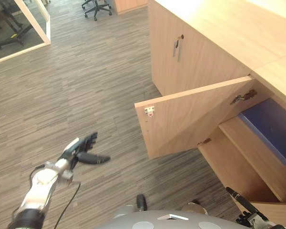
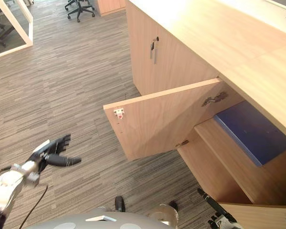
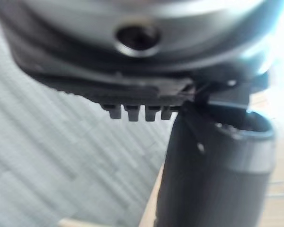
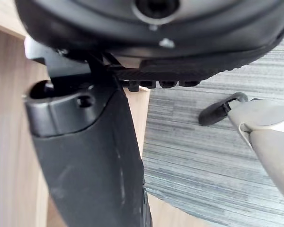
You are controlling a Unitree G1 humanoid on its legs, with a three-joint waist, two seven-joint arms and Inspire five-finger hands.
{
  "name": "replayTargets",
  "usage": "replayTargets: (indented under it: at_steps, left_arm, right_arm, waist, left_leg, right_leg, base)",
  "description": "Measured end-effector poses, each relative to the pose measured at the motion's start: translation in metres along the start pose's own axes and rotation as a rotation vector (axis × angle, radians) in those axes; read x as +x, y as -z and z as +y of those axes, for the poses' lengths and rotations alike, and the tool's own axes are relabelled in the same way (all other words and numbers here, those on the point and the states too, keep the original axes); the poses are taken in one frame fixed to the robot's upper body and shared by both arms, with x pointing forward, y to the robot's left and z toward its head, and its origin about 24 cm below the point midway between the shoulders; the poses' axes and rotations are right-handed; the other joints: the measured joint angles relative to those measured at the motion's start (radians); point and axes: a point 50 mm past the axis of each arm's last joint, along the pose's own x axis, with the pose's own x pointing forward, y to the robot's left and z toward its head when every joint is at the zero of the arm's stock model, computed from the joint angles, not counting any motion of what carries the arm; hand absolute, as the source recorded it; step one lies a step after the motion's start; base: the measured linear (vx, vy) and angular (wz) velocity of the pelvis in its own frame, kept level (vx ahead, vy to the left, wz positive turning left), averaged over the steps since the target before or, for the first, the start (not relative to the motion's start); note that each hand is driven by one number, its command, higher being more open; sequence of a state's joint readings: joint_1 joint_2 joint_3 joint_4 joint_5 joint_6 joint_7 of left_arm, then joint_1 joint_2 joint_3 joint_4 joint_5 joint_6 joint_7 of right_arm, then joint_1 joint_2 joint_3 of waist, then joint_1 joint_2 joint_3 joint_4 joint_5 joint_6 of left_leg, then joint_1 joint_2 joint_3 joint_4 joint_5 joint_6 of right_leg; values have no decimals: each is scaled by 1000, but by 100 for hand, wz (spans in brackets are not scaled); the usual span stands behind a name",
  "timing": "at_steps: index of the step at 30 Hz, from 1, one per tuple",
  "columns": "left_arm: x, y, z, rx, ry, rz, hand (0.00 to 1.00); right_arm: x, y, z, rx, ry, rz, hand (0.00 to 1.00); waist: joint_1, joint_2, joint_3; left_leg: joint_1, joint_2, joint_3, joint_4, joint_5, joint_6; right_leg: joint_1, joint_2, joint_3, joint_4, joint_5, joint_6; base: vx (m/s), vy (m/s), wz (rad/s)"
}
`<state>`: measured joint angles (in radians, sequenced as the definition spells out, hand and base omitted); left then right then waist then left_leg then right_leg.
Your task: Walk over to the cabinet, pick up the folder, carry it to the office cabinet, place the folder inside the office cabinet, then close the office cabinet door
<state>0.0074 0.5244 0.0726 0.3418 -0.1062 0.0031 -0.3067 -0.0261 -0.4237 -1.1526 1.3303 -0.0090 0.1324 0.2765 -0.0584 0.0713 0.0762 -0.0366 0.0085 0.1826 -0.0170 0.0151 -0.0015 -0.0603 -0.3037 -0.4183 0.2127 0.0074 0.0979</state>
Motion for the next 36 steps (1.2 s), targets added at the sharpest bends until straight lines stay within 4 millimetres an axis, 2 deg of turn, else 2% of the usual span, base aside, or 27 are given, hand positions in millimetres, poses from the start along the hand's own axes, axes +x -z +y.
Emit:
replayTargets:
  at_steps: [1, 3, 4, 9, 11, 15, 17, 18, 19, 21, 22, 24, 25, 26, 27, 28, 29, 30, 31, 32, 33, 36]
  left_arm:
    - [9, -15, 1, 27, -27, -45, 100]
    - [24, -41, 2, 108, -74, -110, 100]
    - [28, -47, 1, 122, -81, -122, 100]
    - [64, -87, -33, 295, -37, -190, 100]
    - [73, -90, -36, 366, -41, -168, 100]
    - [87, -96, -55, 459, -9, -149, 100]
    - [89, -99, -69, 543, 41, -163, 100]
    - [89, -98, -84, 604, 98, -175, 100]
    - [88, -98, -91, 626, 125, -181, 100]
    - [80, -93, -126, 697, 269, -221, 100]
    - [76, -92, -136, 704, 313, -237, 100]
    - [57, -84, -187, 689, 527, -307, 100]
    - [51, -83, -199, 679, 582, -323, 100]
    - [38, -73, -222, 645, 702, -329, 100]
    - [33, -66, -231, 606, 731, -313, 100]
    - [22, -59, -251, 525, 808, -294, 100]
    - [10, -53, -268, 533, 914, -287, 100]
    - [4, -50, -275, 540, 966, -283, 100]
    - [-4, -45, -284, 521, 1029, -269, 100]
    - [-8, -45, -286, 472, 1049, -263, 100]
    - [-8, -47, -288, 451, 1059, -265, 100]
    - [-10, -48, -291, 429, 1074, -266, 100]
  right_arm:
    - [0, -2, 1, 35, -3, -13, 100]
    - [1, -5, 5, 97, -16, -32, 100]
    - [1, -6, 6, 114, -18, -36, 100]
    - [1, -6, 5, 223, -14, -46, 100]
    - [2, -6, 9, 236, -15, -40, 100]
    - [4, -3, 17, 219, -31, -20, 100]
    - [5, -5, 24, 144, -47, -4, 100]
    - [6, -5, 29, 21, -63, 20, 100]
    - [6, -5, 30, -39, -74, 31, 100]
    - [6, -6, 38, -316, -143, 71, 100]
    - [6, -7, 40, -395, -162, 83, 100]
    - [5, -4, 52, -735, -261, 138, 100]
    - [5, -2, 55, -817, -288, 164, 100]
    - [4, 6, 60, -983, -338, 226, 100]
    - [4, 10, 63, -1062, -363, 257, 100]
    - [2, 8, 62, -1189, -390, 270, 100]
    - [-1, 9, 62, -1361, -422, 294, 100]
    - [-2, 14, 63, -1426, -452, 317, 100]
    - [-4, 23, 64, -1484, -496, 365, 100]
    - [-5, 40, 66, -1519, -544, 422, 100]
    - [-6, 56, 64, -1527, -572, 476, 100]
    - [-6, 61, 59, -1532, -556, 496, 100]
  waist:
    - [-2, -3, -2]
    - [-30, -20, -5]
    - [-35, -25, -6]
    - [-71, -33, -10]
    - [-87, -29, -12]
    - [-90, -25, -14]
    - [-87, -25, -14]
    - [-86, -25, -14]
    - [-84, -25, -14]
    - [-79, -28, -12]
    - [-78, -29, -11]
    - [-79, -35, -12]
    - [-78, -36, -12]
    - [-73, -44, -6]
    - [-72, -47, -5]
    - [-72, -42, -8]
    - [-68, -55, -2]
    - [-68, -51, -4]
    - [-66, -62, 3]
    - [-48, -70, 13]
    - [-37, -61, 32]
    - [-25, -46, 58]
  left_leg:
    - [25, 4, 8, -39, 17, -5]
    - [46, 5, 21, -72, 32, -5]
    - [47, 4, 28, -72, 32, -5]
    - [50, 0, 64, -73, 33, 0]
    - [50, -1, 72, -73, 33, 1]
    - [44, 2, 104, -73, 32, 3]
    - [44, 3, 117, -73, 30, 3]
    - [46, 4, 122, -73, 30, 3]
    - [47, 5, 123, -73, 30, 3]
    - [46, 9, 136, -73, 27, 8]
    - [46, 11, 143, -73, 27, 8]
    - [47, 22, 155, -73, 27, 0]
    - [51, 23, 160, -73, 27, -5]
    - [61, 29, 177, -73, 25, -13]
    - [67, 32, 187, -73, 23, -16]
    - [77, 34, 201, -72, 17, -21]
    - [71, 41, 205, -51, 1, -14]
    - [58, 49, 204, -15, -15, -17]
    - [26, 67, 204, 58, -47, -22]
    - [-10, 98, 210, 166, -97, -29]
    - [-36, 134, 203, 275, -150, -34]
    - [-58, 162, 209, 431, -236, -28]
  right_leg:
    - [-2, 9, 13, 4, 0, 0]
    - [-7, 12, 18, 9, 0, 0]
    - [-9, 12, 23, 9, 0, -1]
    - [-27, 12, 44, 0, 34, -20]
    - [-30, 13, 47, -8, 45, -22]
    - [-52, 21, 71, -20, 76, -23]
    - [-59, 23, 80, -25, 91, -17]
    - [-62, 24, 100, -22, 102, -1]
    - [-63, 24, 101, -21, 104, 3]
    - [-75, 27, 110, -16, 113, 17]
    - [-81, 28, 114, -12, 114, 19]
    - [-94, 38, 122, -2, 114, 19]
    - [-93, 41, 123, -2, 114, 19]
    - [-93, 45, 127, -2, 114, 19]
    - [-94, 47, 128, -2, 114, 19]
    - [-95, 52, 146, -2, 110, 21]
    - [-93, 55, 153, -3, 110, 21]
    - [-92, 55, 154, -2, 110, 21]
    - [-91, 59, 156, -3, 110, 21]
    - [-88, 71, 159, -5, 109, 22]
    - [-66, 84, 159, -4, 106, 24]
    - [-24, 86, 180, -10, 69, 38]
  base:
    - [21, -71, -28]
    - [-9, -42, -22]
    - [-23, -6, -18]
    - [-24, 26, -19]
    - [-39, 21, -14]
    - [-50, 14, -24]
    - [-62, 8, -20]
    - [-56, 9, -10]
    - [-61, 4, -8]
    - [-37, -9, -15]
    - [-20, -29, -26]
    - [9, -47, -24]
    - [39, -62, -32]
    - [42, -59, -33]
    - [45, -53, -44]
    - [44, -48, -32]
    - [42, -52, -21]
    - [27, -67, -9]
    - [7, -83, -18]
    - [-17, -85, -20]
    - [-37, -36, -21]
    - [-127, 86, -22]
